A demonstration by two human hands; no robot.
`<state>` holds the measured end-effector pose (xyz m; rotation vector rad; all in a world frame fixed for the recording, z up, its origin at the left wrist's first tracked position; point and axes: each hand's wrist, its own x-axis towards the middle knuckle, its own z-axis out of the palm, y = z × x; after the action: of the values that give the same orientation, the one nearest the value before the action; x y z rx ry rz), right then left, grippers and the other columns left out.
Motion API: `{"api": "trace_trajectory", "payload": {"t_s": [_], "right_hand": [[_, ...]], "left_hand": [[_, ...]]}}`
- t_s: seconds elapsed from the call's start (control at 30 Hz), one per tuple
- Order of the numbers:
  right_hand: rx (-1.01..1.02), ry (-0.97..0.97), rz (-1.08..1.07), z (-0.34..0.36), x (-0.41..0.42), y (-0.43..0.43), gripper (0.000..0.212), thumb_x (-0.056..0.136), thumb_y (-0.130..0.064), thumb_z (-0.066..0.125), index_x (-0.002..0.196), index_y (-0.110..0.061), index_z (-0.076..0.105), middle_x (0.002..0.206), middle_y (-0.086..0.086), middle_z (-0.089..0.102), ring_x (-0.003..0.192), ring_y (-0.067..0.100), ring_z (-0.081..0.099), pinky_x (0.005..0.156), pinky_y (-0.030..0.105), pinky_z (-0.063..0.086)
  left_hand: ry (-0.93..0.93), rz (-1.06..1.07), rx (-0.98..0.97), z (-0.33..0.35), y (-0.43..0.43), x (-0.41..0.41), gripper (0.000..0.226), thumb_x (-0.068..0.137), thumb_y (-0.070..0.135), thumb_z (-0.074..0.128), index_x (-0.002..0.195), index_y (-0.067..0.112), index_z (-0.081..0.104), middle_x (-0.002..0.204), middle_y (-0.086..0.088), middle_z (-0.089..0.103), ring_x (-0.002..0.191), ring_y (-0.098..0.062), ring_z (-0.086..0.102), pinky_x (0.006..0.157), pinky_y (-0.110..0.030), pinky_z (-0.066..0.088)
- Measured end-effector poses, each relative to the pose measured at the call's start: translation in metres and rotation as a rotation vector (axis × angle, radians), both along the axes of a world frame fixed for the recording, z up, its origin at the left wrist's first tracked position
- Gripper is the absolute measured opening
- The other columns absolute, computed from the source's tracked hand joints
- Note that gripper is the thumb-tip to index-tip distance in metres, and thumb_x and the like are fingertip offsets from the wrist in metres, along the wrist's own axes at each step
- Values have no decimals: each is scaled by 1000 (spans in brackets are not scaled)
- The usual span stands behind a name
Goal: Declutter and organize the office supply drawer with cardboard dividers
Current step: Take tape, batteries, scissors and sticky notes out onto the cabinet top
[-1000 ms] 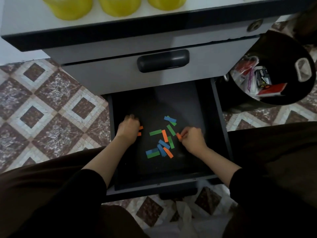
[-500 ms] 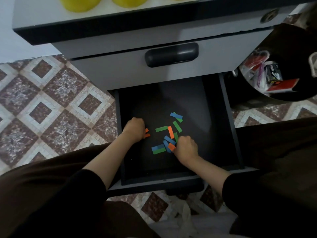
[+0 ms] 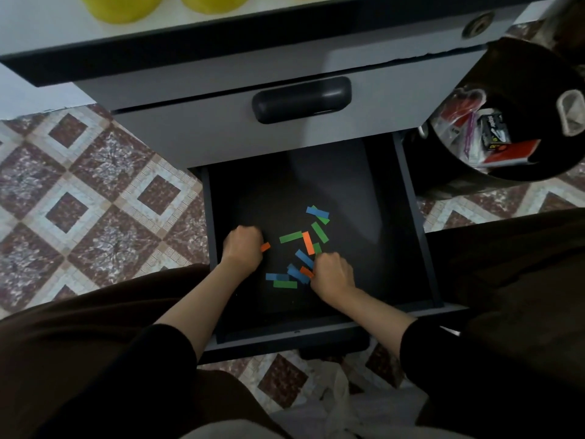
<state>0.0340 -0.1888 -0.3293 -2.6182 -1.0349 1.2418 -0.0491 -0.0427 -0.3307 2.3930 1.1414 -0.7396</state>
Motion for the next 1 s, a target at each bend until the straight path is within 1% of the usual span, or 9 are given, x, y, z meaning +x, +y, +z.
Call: {"api": "trace_trajectory", "payload": {"t_s": [0.13, 0.23, 0.3, 0.37, 0.43, 0.5, 0.6, 0.73, 1.0], "right_hand": [[106, 85, -49, 4, 14, 1, 22, 92, -22, 58, 110, -10, 61, 105, 8, 64, 96, 21, 61, 78, 30, 50], [224, 106, -190, 16, 42, 8, 21, 89, -12, 60, 108, -11, 67, 103, 6, 67, 94, 15, 62, 85, 29, 51], [271, 58, -270, 20, 58, 9, 18, 87, -15, 64, 103, -9, 70, 101, 4, 68, 91, 13, 60, 83, 27, 49], [280, 35, -392, 17, 69, 4, 14, 86, -16, 65, 96, -8, 71, 96, 5, 67, 91, 17, 62, 84, 31, 52], [263, 77, -546, 14, 74, -3, 6, 86, -8, 63, 87, -7, 69, 93, 10, 67, 85, 24, 66, 80, 39, 56], [241, 102, -639, 10, 78, -8, 9, 87, -1, 60, 82, -4, 68, 88, 18, 67, 77, 29, 68, 73, 43, 58], [245, 119, -660, 6, 81, -8, 10, 86, 2, 59, 81, -2, 67, 86, 20, 67, 76, 31, 68, 72, 43, 58], [249, 161, -685, -1, 83, -5, 26, 82, 3, 64, 66, -17, 58, 86, 19, 67, 72, 28, 68, 68, 41, 59], [215, 141, -707, -6, 84, -3, 28, 81, -4, 70, 62, -19, 55, 75, 8, 64, 69, 22, 66, 67, 39, 59]], "left_hand": [[-62, 46, -56, 3, 7, 4, 16, 87, 18, 63, 99, 9, 68, 105, -8, 65, 97, -22, 61, 85, -32, 50], [-139, 32, -97, 14, 12, 14, 19, 87, 19, 63, 105, 13, 65, 111, -5, 62, 102, -19, 58, 86, -30, 47], [-177, -97, -131, 20, 10, 24, 19, 88, 15, 59, 107, 17, 62, 112, -2, 59, 99, -15, 56, 83, -27, 46], [-169, -268, -140, 23, 3, 36, 18, 90, 16, 57, 107, 19, 63, 109, 1, 59, 98, -11, 53, 78, -24, 42], [-149, -419, -112, 20, -4, 48, 19, 90, 20, 57, 108, 21, 64, 110, 3, 59, 103, -12, 50, 78, -23, 36], [-139, -515, -88, 15, -9, 57, 19, 89, 24, 57, 107, 24, 65, 111, 1, 56, 106, -14, 46, 80, -25, 33], [-129, -601, -74, 6, -13, 62, 27, 91, 24, 54, 117, 27, 60, 115, -3, 51, 106, -17, 48, 85, -28, 36], [-126, -683, -18, -1, -18, 59, 35, 94, 21, 46, 129, 27, 49, 122, -2, 53, 118, -18, 45, 105, -37, 31], [-177, -665, 105, -9, -28, 50, 27, 95, 26, 46, 118, 22, 59, 120, 1, 54, 119, -17, 41, 102, -32, 29]]}}
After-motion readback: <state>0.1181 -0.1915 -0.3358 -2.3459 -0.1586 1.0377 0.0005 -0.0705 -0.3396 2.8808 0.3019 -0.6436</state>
